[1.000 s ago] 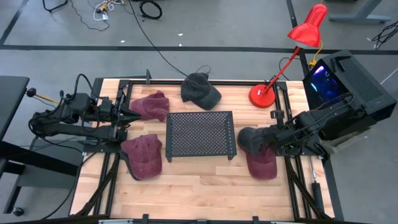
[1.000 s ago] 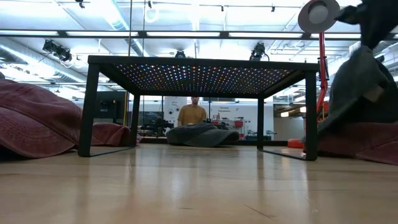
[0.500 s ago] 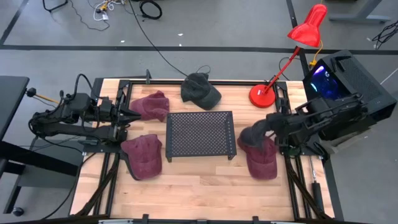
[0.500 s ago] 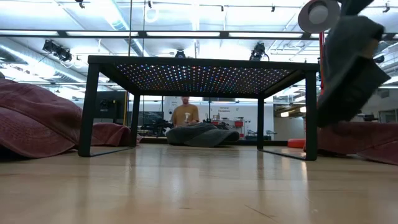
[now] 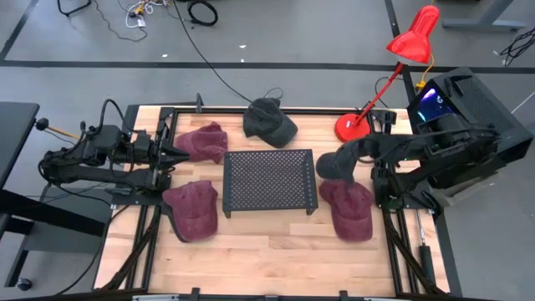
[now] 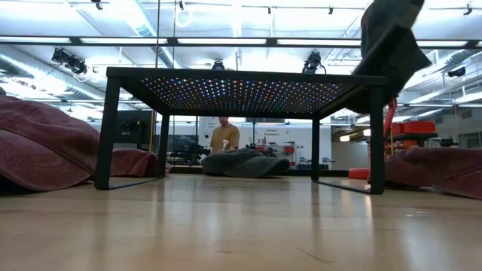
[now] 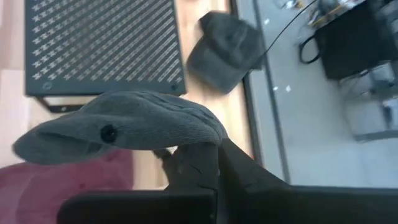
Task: Pick & Place hat
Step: Put the bottom right black cap on the shelf
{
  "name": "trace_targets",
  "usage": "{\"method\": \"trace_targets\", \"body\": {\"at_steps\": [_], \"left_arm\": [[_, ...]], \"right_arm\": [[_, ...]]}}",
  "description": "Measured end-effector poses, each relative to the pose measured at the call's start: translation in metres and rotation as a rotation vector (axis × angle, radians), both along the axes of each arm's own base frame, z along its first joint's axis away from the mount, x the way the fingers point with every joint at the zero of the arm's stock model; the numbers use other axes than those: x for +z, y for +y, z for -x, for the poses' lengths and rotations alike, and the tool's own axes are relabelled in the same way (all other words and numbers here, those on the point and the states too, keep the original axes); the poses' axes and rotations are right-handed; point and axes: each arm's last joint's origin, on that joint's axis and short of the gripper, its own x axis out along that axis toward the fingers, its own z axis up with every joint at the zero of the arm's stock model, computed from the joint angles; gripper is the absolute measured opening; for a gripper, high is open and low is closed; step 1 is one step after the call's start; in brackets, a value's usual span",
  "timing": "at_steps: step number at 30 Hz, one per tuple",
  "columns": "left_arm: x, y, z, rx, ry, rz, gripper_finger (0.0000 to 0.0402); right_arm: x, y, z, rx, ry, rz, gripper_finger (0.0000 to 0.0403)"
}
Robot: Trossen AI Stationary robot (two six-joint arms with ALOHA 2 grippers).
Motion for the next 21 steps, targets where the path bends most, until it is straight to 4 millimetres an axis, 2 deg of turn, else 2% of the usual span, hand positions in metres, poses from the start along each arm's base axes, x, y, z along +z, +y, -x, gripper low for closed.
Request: {"method": "trace_targets", "body": {"at_steps": [8, 21], "left_arm": [[0.000, 0.000, 0.000, 0.000, 0.000, 0.000, 0.0048], [0.000, 0.000, 0.000, 0.000, 0.000, 0.000, 0.0048]], "right_arm": [[0.021, 0.000, -0.015, 0.083, 0.010, 0.103, 0.0000], [0.021, 0.006, -0.073, 0.252, 0.087, 0.358, 0.0000]]}}
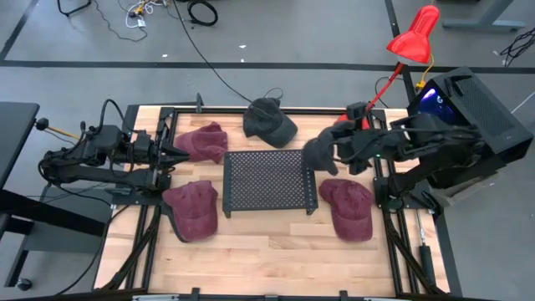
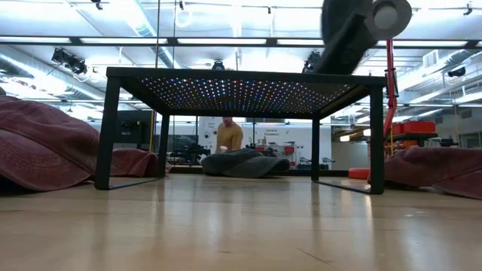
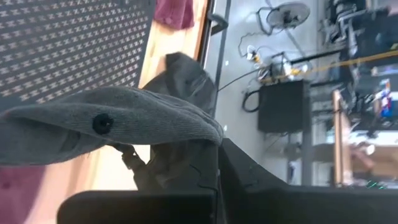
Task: Pick & Place hat
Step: Put the bottom right black cap on the shelf
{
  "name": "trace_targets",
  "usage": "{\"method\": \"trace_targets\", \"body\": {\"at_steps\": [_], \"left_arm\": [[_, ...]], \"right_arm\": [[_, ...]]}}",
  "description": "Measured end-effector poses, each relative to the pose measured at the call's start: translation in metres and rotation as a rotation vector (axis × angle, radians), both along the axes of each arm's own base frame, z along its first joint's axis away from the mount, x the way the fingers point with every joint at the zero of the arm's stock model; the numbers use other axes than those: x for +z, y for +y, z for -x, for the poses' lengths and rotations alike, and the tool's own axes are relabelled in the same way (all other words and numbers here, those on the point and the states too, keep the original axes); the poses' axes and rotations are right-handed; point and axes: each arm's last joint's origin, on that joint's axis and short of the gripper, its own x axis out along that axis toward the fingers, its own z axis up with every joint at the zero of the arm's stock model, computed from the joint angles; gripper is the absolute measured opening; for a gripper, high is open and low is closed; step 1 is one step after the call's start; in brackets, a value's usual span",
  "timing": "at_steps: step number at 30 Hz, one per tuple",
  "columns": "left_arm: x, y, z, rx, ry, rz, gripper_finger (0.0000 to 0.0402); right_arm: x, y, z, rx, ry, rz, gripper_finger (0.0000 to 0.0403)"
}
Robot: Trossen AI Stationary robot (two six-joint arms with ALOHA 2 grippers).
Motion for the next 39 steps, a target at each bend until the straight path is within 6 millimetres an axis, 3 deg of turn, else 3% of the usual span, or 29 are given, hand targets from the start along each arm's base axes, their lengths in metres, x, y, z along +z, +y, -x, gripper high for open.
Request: {"method": "trace_targets", "body": {"at_steps": [8, 20, 39], "left_arm": [[0.000, 0.000, 0.000, 0.000, 0.000, 0.000, 0.0048], [0.000, 0.000, 0.000, 0.000, 0.000, 0.000, 0.0048], [0.000, 0.000, 0.000, 0.000, 0.000, 0.000, 0.0048]], "right_arm": [[0.001, -0.001, -0.033, 0.092, -0.043, 0.089, 0.0000], [0.006, -0.004, -0.069, 0.249, -0.167, 0.081, 0.0000], [-0.010, -0.012, -0.125, 0.456, -0.274, 0.002, 0.0000]]}}
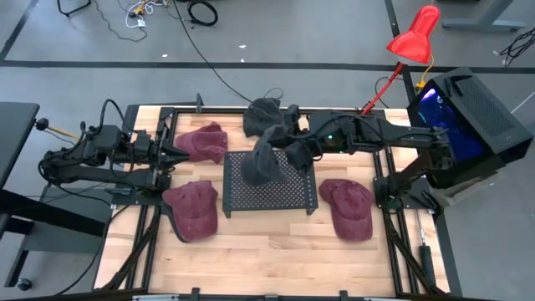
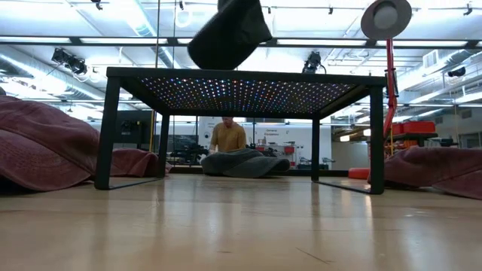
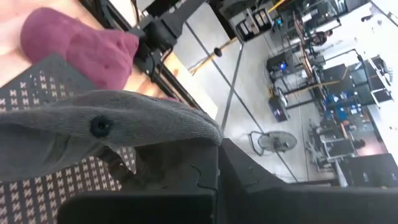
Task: Pick & Place hat
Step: Put the bottom right black cap on the shelf
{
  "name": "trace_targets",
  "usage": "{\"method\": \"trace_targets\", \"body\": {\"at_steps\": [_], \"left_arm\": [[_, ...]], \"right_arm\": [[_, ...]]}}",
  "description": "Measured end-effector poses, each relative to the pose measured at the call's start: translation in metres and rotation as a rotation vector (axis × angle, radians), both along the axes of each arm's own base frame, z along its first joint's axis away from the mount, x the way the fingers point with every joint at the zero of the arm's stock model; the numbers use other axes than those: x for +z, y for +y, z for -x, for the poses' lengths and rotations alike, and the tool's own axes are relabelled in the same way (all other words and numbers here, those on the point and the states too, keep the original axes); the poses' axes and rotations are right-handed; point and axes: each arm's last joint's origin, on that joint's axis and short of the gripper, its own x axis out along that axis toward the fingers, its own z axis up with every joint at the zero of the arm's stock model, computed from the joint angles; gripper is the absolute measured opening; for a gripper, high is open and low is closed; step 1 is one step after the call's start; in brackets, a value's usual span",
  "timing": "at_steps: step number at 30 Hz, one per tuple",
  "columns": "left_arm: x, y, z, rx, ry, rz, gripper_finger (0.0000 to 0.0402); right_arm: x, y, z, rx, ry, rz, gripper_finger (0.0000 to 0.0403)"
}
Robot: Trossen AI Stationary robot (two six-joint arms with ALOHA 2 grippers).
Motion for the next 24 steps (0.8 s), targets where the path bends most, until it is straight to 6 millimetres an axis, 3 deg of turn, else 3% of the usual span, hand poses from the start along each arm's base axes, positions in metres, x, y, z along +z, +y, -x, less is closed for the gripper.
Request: {"method": "trace_targets", "body": {"at_steps": [14, 24], "left_arm": [[0.000, 0.000, 0.000, 0.000, 0.000, 0.000, 0.0048], [0.000, 0.000, 0.000, 0.000, 0.001, 0.000, 0.0048]], "right_arm": [[-0.017, 0.003, -0.034, 0.030, -0.044, -0.025, 0.0000], [-0.017, 0.005, -0.047, 0.086, -0.122, -0.079, 0.0000]]}}
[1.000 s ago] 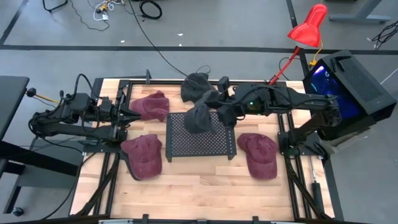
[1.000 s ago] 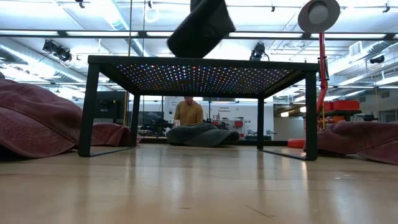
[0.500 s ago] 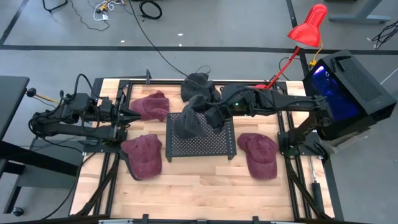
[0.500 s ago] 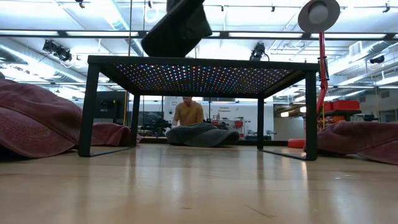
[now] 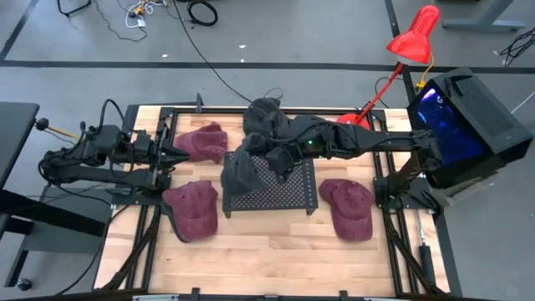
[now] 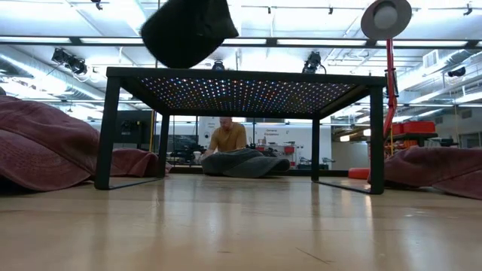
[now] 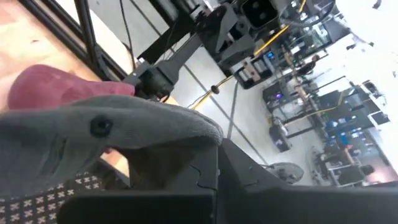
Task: Pick & Place hat
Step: Put the bottom right black cap on the shelf
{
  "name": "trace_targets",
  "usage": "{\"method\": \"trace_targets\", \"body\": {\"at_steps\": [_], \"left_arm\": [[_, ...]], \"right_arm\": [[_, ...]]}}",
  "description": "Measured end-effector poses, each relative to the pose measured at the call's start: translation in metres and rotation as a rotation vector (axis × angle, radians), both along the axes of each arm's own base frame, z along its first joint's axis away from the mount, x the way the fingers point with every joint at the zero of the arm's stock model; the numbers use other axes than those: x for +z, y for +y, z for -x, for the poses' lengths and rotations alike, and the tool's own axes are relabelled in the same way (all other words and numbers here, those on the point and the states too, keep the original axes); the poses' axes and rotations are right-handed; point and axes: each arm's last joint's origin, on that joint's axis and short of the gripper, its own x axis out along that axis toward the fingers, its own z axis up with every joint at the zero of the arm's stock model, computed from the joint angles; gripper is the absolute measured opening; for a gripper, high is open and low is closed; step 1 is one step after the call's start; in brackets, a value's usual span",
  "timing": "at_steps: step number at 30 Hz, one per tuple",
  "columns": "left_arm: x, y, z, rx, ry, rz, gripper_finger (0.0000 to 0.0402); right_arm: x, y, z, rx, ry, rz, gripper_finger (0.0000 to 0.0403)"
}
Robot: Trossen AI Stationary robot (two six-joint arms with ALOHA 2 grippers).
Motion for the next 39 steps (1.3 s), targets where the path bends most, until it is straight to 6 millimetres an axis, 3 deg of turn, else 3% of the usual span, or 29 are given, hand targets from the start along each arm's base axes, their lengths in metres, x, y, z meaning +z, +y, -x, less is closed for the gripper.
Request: {"method": "trace_targets", "body": {"at_steps": [9, 28, 34, 39], "left_arm": [[0.000, 0.000, 0.000, 0.000, 0.000, 0.000, 0.0048], [0.000, 0.000, 0.000, 0.000, -0.001, 0.000, 0.0048], [0.000, 0.000, 0.000, 0.000, 0.000, 0.000, 0.0048], [0.000, 0.000, 0.000, 0.000, -0.001, 0.000, 0.0048]], "right_arm": [[-0.009, -0.004, -0.006, -0.014, 0.011, -0.066, 0.0000], [-0.074, -0.005, -0.014, -0.071, 0.122, -0.111, 0.0000], [-0.074, -0.006, -0.006, -0.087, 0.180, -0.099, 0.0000], [-0.063, -0.006, 0.008, -0.069, 0.193, -0.110, 0.0000]]}}
